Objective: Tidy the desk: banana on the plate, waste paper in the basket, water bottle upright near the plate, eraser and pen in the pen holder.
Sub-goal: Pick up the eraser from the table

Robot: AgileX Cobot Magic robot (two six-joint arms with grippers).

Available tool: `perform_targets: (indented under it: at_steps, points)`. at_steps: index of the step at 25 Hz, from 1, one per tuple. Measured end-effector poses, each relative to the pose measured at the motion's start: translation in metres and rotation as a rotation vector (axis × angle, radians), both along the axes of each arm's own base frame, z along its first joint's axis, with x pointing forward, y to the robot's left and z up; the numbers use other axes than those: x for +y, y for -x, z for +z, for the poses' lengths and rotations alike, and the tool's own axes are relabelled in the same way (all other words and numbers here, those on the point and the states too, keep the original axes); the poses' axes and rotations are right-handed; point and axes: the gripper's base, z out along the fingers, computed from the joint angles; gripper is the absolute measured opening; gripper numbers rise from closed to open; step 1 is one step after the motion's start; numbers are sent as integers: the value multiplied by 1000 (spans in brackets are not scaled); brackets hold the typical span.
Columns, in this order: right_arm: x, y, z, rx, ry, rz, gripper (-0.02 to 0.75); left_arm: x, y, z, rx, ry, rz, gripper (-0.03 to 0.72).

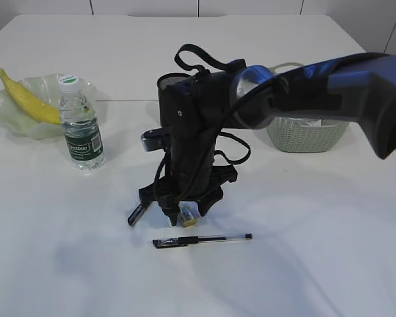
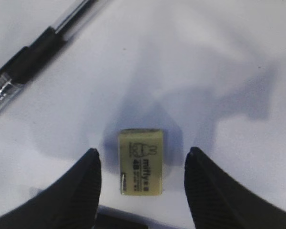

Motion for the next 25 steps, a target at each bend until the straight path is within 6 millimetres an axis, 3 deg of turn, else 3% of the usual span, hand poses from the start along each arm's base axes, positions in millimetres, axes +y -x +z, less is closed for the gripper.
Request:
perform_targets:
  at_steps: [9,16,25]
  points:
    - [0,1,-6,23,4,-7,409,0,0,0,0,0,0,571]
    - [1,2,-6,29,-3,-12,227,0,0,0,0,0,0,571]
    - [1,2,-6,31,-5,-13,190,0,0,0,0,0,0,571]
